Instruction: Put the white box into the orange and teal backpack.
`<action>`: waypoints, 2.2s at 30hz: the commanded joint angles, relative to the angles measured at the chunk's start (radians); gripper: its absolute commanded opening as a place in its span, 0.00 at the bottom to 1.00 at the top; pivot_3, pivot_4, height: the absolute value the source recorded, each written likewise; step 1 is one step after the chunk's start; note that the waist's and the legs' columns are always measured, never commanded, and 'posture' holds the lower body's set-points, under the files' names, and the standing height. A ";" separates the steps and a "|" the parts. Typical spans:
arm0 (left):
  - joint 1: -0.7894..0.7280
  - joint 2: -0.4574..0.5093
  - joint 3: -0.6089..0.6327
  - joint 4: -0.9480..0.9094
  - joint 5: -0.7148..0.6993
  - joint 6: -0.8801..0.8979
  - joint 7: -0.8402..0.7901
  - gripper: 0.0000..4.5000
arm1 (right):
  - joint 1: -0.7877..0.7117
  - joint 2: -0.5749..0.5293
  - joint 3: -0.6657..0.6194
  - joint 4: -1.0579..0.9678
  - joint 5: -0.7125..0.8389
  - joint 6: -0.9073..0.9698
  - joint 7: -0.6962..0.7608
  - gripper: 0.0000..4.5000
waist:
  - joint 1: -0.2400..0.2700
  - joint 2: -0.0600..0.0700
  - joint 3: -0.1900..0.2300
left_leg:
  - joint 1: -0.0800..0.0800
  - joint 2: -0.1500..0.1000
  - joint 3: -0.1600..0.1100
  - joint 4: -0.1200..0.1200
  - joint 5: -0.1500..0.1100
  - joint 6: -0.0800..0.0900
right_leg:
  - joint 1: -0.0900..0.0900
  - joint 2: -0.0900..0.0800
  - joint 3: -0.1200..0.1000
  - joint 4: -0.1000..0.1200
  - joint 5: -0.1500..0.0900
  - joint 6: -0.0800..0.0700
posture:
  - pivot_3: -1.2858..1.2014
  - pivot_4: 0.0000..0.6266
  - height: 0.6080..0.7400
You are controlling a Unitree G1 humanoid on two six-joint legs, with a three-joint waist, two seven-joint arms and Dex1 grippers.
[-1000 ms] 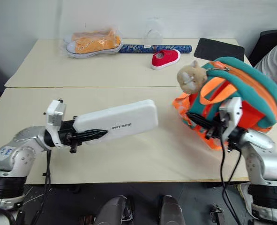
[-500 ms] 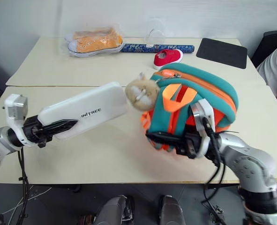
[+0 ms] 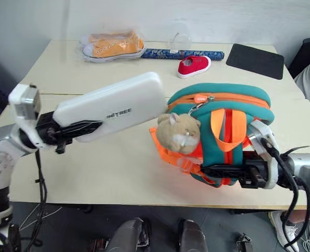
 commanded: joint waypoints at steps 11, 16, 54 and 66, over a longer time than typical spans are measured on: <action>-0.281 -0.088 -0.414 0.196 0.476 -0.331 -0.099 0.27 | -0.016 0.074 -0.009 -0.065 -0.037 -0.030 -0.090 0.01 | 0.007 -0.001 0.000 | 0.000 0.000 0.000 0.001 0.001 -0.001 | 0.001 0.001 -0.001 0.000 0.000 0.001 | 0.52 0.24 1.00; -0.475 -0.312 -0.537 0.312 0.548 -0.373 -0.077 0.27 | -0.032 0.088 0.005 -0.072 -0.027 -0.029 -0.109 0.01 | 0.017 -0.002 0.001 | -0.001 -0.002 0.000 0.002 0.003 0.003 | 0.002 -0.002 -0.001 -0.002 0.003 0.005 | 0.52 0.24 1.00; -0.324 -0.393 -0.343 0.148 0.419 -0.560 -0.158 0.94 | -0.090 0.145 0.058 0.031 -0.155 -0.111 -0.104 0.00 | -0.002 -0.002 0.001 | -0.014 -0.004 -0.013 0.016 0.006 0.008 | 0.003 -0.004 -0.015 0.000 0.006 0.010 | 0.52 0.24 1.00; -0.292 -0.460 -0.376 0.136 0.467 -0.658 -0.066 0.29 | -0.088 0.179 0.048 0.009 -0.152 -0.115 -0.134 0.00 | 0.001 -0.002 0.001 | -0.014 -0.004 -0.013 0.016 0.006 0.009 | 0.004 -0.004 -0.016 -0.001 0.007 0.011 | 0.52 0.24 1.00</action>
